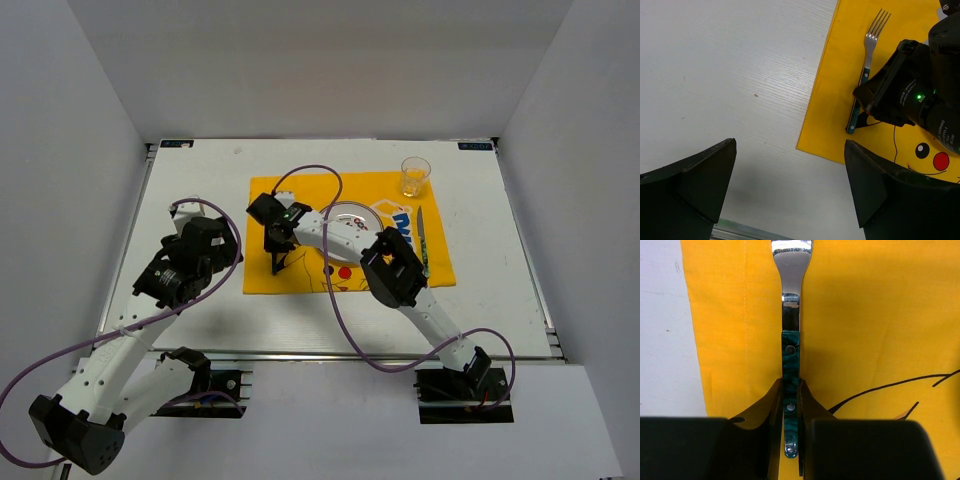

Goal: Set the dinner table for one person

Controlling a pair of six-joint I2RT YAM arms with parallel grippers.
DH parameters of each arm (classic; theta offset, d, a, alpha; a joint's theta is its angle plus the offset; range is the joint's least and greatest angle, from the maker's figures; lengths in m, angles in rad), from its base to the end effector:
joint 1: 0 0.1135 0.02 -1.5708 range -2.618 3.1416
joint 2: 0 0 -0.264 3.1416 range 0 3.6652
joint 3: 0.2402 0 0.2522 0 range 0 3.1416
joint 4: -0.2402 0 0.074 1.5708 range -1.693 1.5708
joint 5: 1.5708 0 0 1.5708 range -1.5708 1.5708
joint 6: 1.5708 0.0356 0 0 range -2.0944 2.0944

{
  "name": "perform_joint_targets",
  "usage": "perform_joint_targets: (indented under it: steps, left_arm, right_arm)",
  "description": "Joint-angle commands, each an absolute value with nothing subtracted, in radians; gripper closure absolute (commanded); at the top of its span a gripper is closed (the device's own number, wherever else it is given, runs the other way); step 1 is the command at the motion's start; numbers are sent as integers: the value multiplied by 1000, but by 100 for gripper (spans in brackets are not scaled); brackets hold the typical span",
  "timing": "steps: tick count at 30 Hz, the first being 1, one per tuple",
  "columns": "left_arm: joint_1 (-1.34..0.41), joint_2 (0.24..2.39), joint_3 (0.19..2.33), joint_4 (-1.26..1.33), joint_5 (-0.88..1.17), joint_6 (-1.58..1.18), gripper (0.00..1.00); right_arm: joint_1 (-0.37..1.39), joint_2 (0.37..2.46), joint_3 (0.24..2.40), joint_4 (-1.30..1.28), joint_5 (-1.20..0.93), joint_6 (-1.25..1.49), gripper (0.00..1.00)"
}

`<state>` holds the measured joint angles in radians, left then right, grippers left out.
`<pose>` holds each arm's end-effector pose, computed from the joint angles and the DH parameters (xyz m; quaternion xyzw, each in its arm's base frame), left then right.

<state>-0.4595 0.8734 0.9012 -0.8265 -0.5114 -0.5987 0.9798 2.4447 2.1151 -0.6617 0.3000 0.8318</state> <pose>0.1573 -0.0584 0.3074 -0.1573 0.8875 0.0184 0.4327 0.3056 0.4366 0.1701 -0.0275 0.9481 0.1339 0.2870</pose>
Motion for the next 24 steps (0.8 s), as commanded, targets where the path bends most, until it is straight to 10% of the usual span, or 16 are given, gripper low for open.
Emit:
perform_joint_targets:
  steps: [1, 5, 9, 15, 24]
  left_arm:
    - [-457, 859, 899, -807, -506, -592, 2]
    - [-457, 859, 899, -807, -506, -592, 2]
    - [-457, 864, 899, -810, -511, -592, 2]
    - [-457, 900, 914, -819, -535, -598, 2]
    - [-457, 972, 1146, -1000, -629, -626, 2]
  right_arm:
    - [993, 2387, 2100, -663, 310, 844, 87]
    - [996, 2384, 2109, -666, 314, 838, 60]
    - [996, 2356, 2128, -660, 314, 818, 11]
    - [989, 2192, 2135, -670, 359, 744, 11]
    - [927, 1512, 1584, -694, 599, 600, 11]
